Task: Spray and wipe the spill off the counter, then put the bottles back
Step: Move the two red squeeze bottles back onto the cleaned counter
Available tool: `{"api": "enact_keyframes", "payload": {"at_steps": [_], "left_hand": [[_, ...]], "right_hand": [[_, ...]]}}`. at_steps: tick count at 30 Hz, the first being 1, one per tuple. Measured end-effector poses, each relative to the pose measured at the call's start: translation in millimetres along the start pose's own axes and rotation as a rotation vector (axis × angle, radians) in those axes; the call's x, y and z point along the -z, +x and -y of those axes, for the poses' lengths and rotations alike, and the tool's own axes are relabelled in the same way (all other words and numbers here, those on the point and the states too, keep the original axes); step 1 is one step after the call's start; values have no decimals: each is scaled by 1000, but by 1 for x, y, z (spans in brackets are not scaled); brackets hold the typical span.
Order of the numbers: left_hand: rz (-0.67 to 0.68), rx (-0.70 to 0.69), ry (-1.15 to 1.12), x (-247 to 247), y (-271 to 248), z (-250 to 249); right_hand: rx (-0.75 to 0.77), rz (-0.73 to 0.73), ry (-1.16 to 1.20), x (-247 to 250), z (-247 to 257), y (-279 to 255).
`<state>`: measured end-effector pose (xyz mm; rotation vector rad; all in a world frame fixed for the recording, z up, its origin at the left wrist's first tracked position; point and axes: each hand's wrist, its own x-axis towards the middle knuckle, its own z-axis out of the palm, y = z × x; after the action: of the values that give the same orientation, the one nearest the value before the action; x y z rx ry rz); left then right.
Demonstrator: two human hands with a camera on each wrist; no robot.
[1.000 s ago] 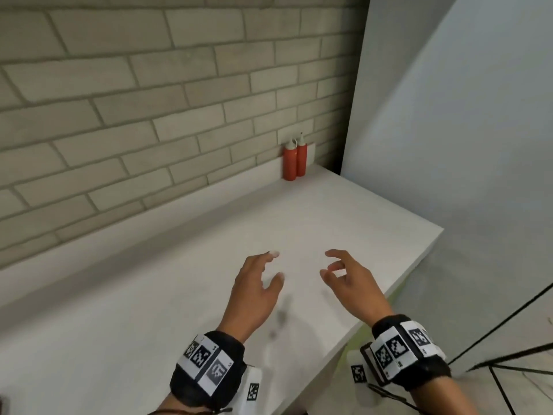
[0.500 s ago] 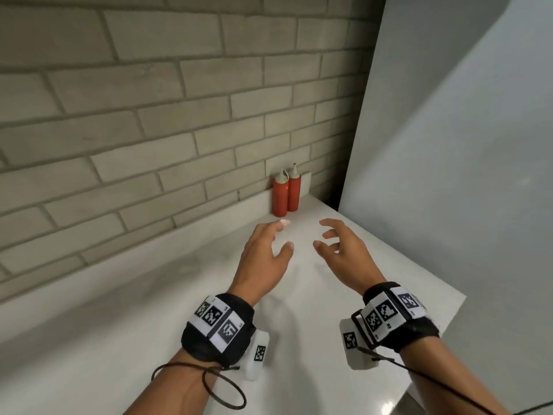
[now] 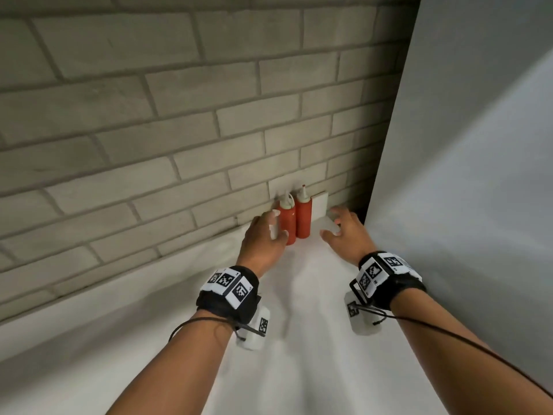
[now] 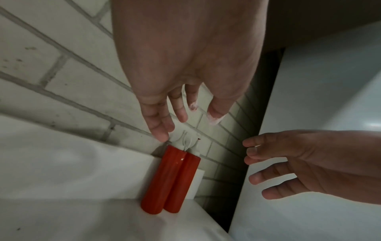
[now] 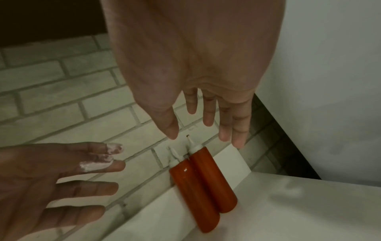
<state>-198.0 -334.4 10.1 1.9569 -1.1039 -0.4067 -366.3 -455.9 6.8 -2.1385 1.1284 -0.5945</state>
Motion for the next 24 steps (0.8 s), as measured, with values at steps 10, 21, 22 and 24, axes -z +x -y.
{"api": "enact_keyframes", "payload": {"at_steps": [10, 21, 22, 24], "left_hand": [[-76, 204, 101, -56, 81, 0], [-84, 245, 155, -88, 139, 9], [-95, 256, 160, -90, 142, 9], [-120, 282, 158, -94, 146, 11]], "right_hand": [[-26, 200, 31, -17, -50, 115], [31, 360, 130, -36, -40, 172], [18, 361, 146, -42, -43, 179], [28, 377, 179, -65, -61, 201]]}}
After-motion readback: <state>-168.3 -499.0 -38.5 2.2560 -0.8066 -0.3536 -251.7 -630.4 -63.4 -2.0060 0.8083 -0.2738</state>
